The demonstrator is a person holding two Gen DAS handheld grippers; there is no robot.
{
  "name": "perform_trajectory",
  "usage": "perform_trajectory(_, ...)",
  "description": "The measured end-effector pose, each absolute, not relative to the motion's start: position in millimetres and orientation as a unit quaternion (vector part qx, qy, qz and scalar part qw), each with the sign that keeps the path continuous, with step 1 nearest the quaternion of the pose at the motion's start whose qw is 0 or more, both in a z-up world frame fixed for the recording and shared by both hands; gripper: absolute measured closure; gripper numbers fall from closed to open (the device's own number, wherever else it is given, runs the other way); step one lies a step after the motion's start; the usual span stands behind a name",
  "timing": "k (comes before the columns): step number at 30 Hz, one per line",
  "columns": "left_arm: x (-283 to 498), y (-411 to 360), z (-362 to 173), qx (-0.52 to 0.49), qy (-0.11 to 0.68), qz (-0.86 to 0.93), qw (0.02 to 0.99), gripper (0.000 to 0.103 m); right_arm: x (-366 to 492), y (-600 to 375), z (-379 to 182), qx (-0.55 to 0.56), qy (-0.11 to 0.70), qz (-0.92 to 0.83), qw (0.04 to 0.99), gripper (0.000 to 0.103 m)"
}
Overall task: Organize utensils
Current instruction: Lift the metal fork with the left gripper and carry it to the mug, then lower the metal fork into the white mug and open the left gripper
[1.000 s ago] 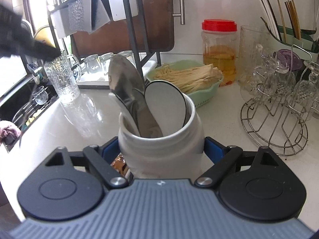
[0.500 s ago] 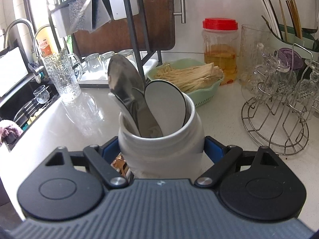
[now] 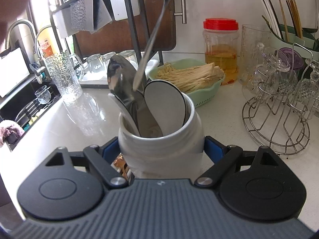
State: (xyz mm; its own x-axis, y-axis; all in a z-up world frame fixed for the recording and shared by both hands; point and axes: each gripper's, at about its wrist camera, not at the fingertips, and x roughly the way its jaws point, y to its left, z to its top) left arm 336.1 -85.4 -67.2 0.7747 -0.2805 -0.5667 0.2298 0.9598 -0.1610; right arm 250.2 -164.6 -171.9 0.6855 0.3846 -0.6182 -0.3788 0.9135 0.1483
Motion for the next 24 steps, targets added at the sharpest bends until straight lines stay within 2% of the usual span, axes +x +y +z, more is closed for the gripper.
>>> perform_trajectory(9, 337.4, -80.7, -81.5, -0.042, 0.322, -0.124, 0.938, 0.093, 249.4, -164.3, -172.3, 0.005, 0.334, 0.209, 0.919, 0.012)
perform_trajectory(24, 304.7, -61.6, -75.6, -0.039, 0.360, -0.140, 0.922, 0.093, 249.5, -162.8, -171.7, 0.005, 0.337, 0.203, 0.919, 0.012)
